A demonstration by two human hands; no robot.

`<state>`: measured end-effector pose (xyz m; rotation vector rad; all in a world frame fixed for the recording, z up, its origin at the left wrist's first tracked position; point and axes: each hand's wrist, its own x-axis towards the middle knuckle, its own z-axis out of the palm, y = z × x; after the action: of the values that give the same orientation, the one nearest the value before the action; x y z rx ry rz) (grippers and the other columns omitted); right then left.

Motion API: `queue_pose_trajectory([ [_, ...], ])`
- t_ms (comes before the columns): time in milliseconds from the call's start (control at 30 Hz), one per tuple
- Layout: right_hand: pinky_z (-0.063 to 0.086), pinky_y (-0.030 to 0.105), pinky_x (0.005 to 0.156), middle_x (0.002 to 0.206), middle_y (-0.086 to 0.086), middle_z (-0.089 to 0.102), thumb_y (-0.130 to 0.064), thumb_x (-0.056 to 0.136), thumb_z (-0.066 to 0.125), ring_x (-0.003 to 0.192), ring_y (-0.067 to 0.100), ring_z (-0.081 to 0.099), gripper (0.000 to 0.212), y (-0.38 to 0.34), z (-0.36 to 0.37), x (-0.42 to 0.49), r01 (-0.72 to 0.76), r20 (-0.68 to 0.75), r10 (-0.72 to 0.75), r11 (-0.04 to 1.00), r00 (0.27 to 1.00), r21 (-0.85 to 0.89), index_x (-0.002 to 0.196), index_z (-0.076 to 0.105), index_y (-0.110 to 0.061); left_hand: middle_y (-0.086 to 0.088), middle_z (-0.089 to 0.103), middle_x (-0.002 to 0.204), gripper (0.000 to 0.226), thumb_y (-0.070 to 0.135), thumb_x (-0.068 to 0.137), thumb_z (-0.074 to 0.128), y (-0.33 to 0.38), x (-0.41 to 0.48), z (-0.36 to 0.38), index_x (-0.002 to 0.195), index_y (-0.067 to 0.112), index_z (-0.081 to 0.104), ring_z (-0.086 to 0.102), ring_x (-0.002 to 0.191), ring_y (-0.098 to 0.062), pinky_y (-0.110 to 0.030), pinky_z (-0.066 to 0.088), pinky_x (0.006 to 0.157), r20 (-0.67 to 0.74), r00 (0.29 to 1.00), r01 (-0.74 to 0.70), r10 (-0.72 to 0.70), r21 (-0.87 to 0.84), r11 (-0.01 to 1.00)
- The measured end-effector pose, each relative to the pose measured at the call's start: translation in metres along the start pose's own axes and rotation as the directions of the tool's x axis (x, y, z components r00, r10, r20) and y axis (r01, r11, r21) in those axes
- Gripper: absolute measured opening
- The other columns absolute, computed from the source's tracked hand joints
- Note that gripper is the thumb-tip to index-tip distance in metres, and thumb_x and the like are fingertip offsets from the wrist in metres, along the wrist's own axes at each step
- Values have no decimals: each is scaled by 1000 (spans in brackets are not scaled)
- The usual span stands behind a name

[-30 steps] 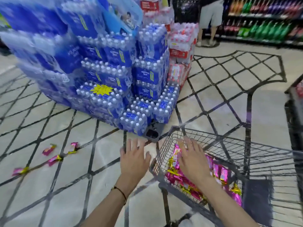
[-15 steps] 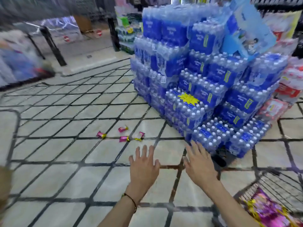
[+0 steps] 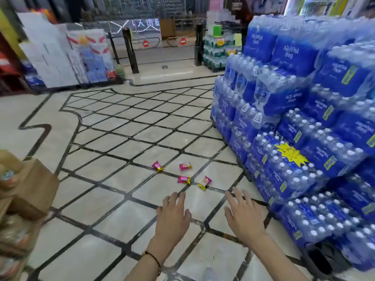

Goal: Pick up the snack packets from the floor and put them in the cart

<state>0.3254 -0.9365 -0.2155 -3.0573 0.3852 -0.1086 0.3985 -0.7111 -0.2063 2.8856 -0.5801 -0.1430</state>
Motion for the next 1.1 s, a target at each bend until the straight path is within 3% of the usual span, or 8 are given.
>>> queue_pose_trajectory([
  [100,56,49,86,142,6,56,-41,93,40,129,37,52,51,9,12,53,16,16,-16,1000,1000,-5,138,55,-22,5,34,155,57,40,100,38,3,54,-1,153,28,24,34,140,-21,-42,43,103,12,1000,14,-14,-1,1000],
  [233,54,50,90,147,5,53,-40,95,58,133,37,50,52,23,19,123,20,48,-21,999,999,28,144,51,-24,3,39,153,58,39,99,40,10,124,-2,154,25,28,38,137,-23,-43,44,100,9,1000,9,-9,6,1000],
  [367,57,50,82,140,7,57,-37,88,69,126,38,55,54,33,27,186,62,73,-63,998,995,20,138,56,-21,0,39,154,59,37,101,44,11,186,-4,156,23,28,39,136,-26,-44,43,101,-20,999,32,-32,-24,999],
  [633,58,48,74,135,8,59,-32,82,76,121,39,56,54,36,61,298,44,106,-50,997,993,63,131,59,-20,-2,37,157,62,34,98,48,-8,305,3,156,23,28,39,137,-26,-44,46,98,10,1000,26,-25,-43,999],
  [800,55,48,78,141,7,53,-35,89,65,126,39,50,53,33,86,369,-52,155,41,996,987,67,138,53,-22,-5,30,160,66,35,96,52,-42,391,21,156,25,27,35,140,-29,-49,50,91,55,998,20,-17,-64,998],
  [967,53,49,85,143,7,52,-36,91,62,130,38,48,52,20,94,446,-136,177,129,990,976,30,140,51,-21,-10,49,148,65,30,84,70,-69,498,21,144,18,47,49,133,-34,-51,53,90,63,993,-97,99,-32,995],
  [1100,52,53,92,147,9,51,-39,94,60,134,39,47,54,15,106,502,-197,177,187,980,966,42,143,51,-18,-11,49,145,60,25,82,66,-84,567,23,139,16,49,47,132,-35,-49,49,94,69,979,-189,189,-7,982],
])
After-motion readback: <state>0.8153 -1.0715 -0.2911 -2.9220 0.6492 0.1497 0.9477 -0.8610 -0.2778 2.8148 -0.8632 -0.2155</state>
